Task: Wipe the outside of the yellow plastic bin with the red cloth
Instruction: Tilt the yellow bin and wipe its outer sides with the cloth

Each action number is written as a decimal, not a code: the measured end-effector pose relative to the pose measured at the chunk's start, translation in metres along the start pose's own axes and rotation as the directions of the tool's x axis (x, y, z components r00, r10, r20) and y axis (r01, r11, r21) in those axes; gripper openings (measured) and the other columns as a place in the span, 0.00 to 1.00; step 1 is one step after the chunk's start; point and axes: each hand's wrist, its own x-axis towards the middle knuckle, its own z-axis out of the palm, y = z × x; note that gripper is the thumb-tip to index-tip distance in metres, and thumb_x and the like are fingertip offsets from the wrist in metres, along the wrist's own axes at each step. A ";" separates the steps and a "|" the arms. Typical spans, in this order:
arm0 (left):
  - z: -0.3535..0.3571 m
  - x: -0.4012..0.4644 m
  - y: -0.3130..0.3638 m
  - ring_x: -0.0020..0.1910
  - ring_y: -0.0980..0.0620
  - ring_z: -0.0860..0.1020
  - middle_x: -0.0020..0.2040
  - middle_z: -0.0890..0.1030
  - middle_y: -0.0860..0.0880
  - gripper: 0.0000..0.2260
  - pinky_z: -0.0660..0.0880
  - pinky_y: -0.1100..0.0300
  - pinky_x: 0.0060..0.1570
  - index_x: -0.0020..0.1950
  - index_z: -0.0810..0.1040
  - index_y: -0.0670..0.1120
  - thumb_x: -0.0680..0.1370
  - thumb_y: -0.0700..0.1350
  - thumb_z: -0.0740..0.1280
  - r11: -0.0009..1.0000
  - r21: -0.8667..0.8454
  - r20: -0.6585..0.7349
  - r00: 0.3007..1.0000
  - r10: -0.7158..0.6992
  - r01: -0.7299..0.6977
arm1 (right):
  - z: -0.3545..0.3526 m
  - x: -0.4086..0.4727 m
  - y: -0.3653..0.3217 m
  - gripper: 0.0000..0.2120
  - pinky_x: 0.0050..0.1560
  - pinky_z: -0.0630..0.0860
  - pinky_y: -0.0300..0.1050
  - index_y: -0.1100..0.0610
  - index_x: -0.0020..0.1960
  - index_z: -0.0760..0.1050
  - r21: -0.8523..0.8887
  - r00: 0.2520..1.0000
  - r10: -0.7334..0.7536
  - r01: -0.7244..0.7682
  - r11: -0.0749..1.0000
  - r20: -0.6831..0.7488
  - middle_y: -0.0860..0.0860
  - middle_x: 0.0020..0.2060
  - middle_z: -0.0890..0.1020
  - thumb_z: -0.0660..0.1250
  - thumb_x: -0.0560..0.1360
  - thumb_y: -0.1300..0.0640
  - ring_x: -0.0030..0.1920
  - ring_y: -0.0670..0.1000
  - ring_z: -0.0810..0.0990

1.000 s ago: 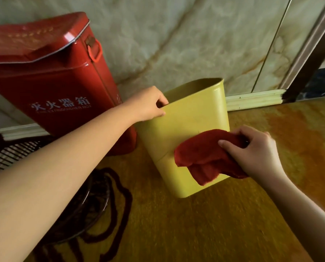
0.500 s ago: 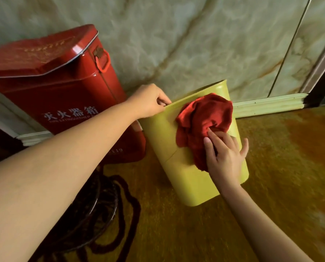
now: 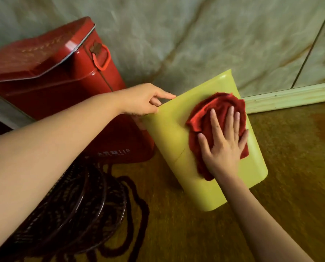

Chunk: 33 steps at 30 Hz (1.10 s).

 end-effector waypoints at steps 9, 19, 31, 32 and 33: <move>0.003 0.004 0.010 0.50 0.52 0.76 0.58 0.80 0.42 0.27 0.73 0.49 0.48 0.67 0.67 0.52 0.72 0.31 0.63 0.976 -0.211 0.120 0.990 0.076 -0.049 | -0.004 0.008 -0.037 0.28 0.74 0.41 0.58 0.39 0.73 0.46 0.085 0.999 -0.013 0.016 0.996 -0.037 0.49 0.77 0.49 0.49 0.75 0.39 0.76 0.51 0.43; 0.022 -0.005 0.022 0.50 0.68 0.74 0.62 0.75 0.44 0.26 0.73 0.73 0.48 0.67 0.64 0.53 0.73 0.33 0.63 0.949 -0.300 0.039 0.993 0.109 -0.093 | -0.028 -0.023 0.053 0.30 0.75 0.44 0.57 0.52 0.74 0.54 0.231 0.902 0.431 -0.419 0.878 0.001 0.54 0.77 0.53 0.52 0.73 0.45 0.76 0.54 0.46; 0.012 -0.013 0.039 0.41 0.58 0.76 0.62 0.76 0.48 0.29 0.75 0.66 0.42 0.69 0.64 0.49 0.71 0.30 0.64 0.993 -0.109 0.044 0.998 0.040 -0.034 | -0.034 0.014 0.023 0.25 0.75 0.45 0.60 0.49 0.74 0.54 0.238 0.966 0.251 -0.257 0.937 0.054 0.53 0.77 0.52 0.55 0.78 0.51 0.76 0.54 0.45; 0.017 -0.014 0.041 0.36 0.64 0.76 0.58 0.78 0.48 0.28 0.74 0.71 0.40 0.68 0.66 0.48 0.71 0.30 0.65 0.991 -0.134 0.013 1.000 0.028 -0.027 | -0.036 0.013 0.021 0.25 0.75 0.46 0.60 0.49 0.74 0.54 0.263 0.959 0.277 -0.281 0.923 0.053 0.53 0.77 0.52 0.54 0.78 0.51 0.76 0.53 0.46; 0.020 -0.012 0.046 0.34 0.68 0.76 0.55 0.79 0.48 0.26 0.74 0.73 0.41 0.66 0.68 0.46 0.70 0.31 0.66 0.989 -0.144 -0.026 0.999 0.023 -0.026 | -0.038 0.012 0.016 0.25 0.75 0.46 0.59 0.49 0.74 0.54 0.290 0.955 0.293 -0.294 0.911 0.050 0.52 0.77 0.52 0.53 0.78 0.50 0.76 0.53 0.46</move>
